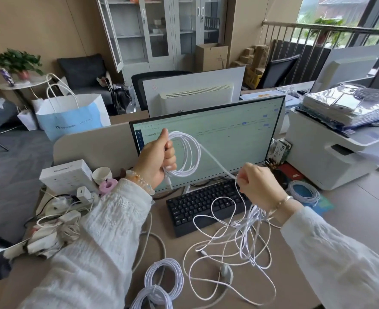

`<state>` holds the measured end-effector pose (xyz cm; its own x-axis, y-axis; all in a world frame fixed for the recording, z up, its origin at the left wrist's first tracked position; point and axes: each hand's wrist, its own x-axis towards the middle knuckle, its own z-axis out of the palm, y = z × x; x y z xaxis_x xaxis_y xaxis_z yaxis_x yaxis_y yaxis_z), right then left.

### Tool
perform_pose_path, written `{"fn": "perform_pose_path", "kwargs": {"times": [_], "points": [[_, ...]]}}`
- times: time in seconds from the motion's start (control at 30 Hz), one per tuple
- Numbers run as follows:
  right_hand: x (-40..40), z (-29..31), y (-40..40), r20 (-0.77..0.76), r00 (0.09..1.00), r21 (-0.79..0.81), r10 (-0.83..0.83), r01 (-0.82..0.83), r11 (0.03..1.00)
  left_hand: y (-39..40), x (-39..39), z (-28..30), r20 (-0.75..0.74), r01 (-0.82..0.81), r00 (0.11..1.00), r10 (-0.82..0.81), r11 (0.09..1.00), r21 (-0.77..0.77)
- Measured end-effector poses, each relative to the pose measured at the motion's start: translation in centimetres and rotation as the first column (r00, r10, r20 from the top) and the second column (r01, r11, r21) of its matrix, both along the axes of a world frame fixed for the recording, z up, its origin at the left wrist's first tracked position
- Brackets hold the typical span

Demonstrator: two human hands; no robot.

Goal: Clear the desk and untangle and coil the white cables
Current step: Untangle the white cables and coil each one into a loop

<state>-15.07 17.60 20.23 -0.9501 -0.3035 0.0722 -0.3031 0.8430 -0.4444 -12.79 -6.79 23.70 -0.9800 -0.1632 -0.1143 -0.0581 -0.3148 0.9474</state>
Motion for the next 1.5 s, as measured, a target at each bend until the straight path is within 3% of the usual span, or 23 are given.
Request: {"fn": "perform_pose_path", "kwargs": {"times": [0.1, 0.2, 0.3, 0.43, 0.5, 0.6, 0.73, 0.87, 0.97, 1.1, 1.3, 1.4, 1.5], "points": [[1.6, -0.5, -0.5, 0.031, 0.984, 0.080, 0.173, -0.175, 0.981, -0.5, -0.2, -0.6, 0.000, -0.035, 0.999, 0.035, 0.999, -0.008], [2.7, -0.5, -1.3, -0.024, 0.957, 0.014, 0.289, -0.288, 0.957, -0.4, -0.2, -1.3, 0.003, 0.009, 1.000, -0.009, 0.999, -0.041], [3.7, 0.4, -2.3, -0.085, 0.918, -0.043, 0.387, -0.392, 0.919, 0.6, 0.2, -2.1, 0.017, 0.097, 0.995, -0.096, 0.959, -0.266], [4.0, 1.3, -3.5, -0.134, 0.881, -0.111, 0.453, -0.468, 0.877, 3.4, 1.3, -2.4, 0.057, 0.174, 0.983, -0.175, 0.787, -0.592], [3.8, 1.7, -3.8, -0.142, 0.888, -0.167, 0.438, -0.458, 0.873, 4.9, 2.0, -2.3, 0.087, 0.209, 0.975, -0.204, 0.721, -0.661], [3.5, 1.7, -3.7, -0.128, 0.920, -0.260, 0.370, -0.391, 0.883, 6.1, 2.3, -2.2, 0.109, 0.253, 0.963, -0.248, 0.680, -0.688], [3.4, 1.2, -2.7, 0.059, 0.915, -0.496, 0.399, -0.320, 0.807, 5.9, 1.6, -1.3, 0.139, 0.256, 0.963, -0.230, 0.635, -0.729], [1.5, -0.5, -0.3, 0.237, 0.905, -0.409, 0.353, -0.236, 0.881, 4.8, 1.3, 0.0, 0.192, 0.290, 0.957, -0.217, 0.706, -0.646], [1.0, -1.4, 1.1, 0.237, 0.893, -0.219, 0.382, -0.334, 0.917, 3.7, 1.2, 0.8, 0.203, 0.292, 0.956, -0.211, 0.721, -0.628], [1.1, -2.4, 1.1, 0.191, 0.913, -0.206, 0.359, -0.321, 0.925, 3.4, 1.1, 0.9, 0.195, 0.272, 0.962, -0.191, 0.728, -0.630], [-0.2, -2.7, 1.3, 0.303, 0.943, -0.441, 0.139, 0.010, 0.897, 2.4, 1.6, 0.2, 0.212, 0.285, 0.959, -0.190, 0.683, -0.673], [-0.2, -2.2, 1.6, 0.284, 0.945, -0.527, 0.163, 0.012, 0.850, 1.3, 1.8, -0.6, 0.243, 0.314, 0.949, -0.200, 0.667, -0.676], [-0.1, -2.1, 1.9, 0.190, 0.948, -0.526, 0.257, -0.123, 0.842, 0.8, 1.9, -1.2, 0.258, 0.374, 0.927, -0.271, 0.704, -0.604]]}}
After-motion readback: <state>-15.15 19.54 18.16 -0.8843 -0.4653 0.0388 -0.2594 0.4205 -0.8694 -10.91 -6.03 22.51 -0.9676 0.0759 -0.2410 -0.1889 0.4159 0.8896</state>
